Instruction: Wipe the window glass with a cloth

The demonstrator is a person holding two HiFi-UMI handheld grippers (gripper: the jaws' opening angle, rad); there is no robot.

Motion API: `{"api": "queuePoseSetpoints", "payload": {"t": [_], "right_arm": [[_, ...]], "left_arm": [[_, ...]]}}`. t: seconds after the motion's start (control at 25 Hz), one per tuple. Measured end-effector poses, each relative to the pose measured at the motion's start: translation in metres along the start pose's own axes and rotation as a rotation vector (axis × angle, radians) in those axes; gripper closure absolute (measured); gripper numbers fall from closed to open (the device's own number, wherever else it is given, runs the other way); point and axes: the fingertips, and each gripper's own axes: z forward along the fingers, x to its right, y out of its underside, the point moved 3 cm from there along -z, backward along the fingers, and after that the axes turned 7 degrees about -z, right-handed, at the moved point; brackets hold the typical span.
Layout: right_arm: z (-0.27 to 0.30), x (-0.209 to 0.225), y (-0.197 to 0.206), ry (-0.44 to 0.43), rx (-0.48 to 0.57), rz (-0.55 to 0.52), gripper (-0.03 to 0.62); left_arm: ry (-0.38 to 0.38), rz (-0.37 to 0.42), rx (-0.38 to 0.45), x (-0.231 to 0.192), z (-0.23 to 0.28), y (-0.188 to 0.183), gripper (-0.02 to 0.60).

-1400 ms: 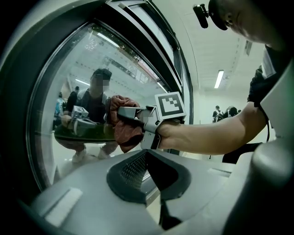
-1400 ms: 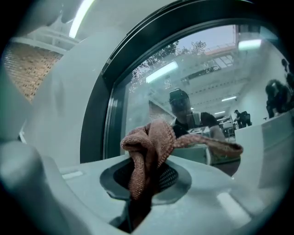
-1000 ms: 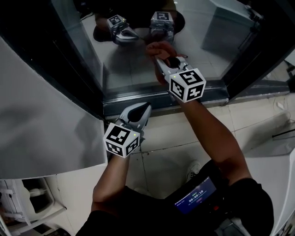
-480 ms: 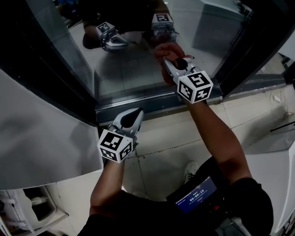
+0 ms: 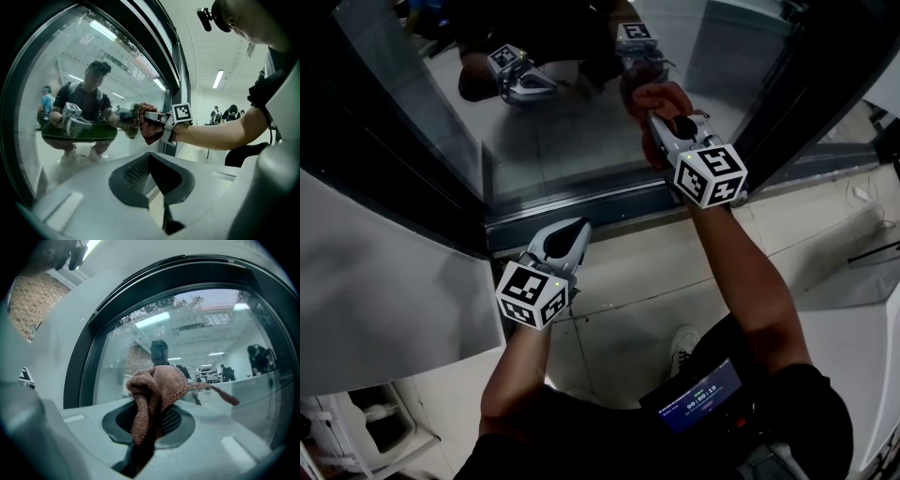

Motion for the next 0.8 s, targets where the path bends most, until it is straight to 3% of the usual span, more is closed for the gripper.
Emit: {"api": "queuePoseSetpoints", "payload": {"t": [0.44,0.8], "right_arm": [[-0.023,0.042,0.015,0.076,-0.020,0.023,0.551],[-0.033,0.063,0.018,0.110,-0.040,0.014,0.551]], "left_arm": [[0.004,0.003,-0.034,0.001,0.001,0.012,0.565],[0.004,-0.002,-0.015,0.000,0.005,0.009,0.565]]}}
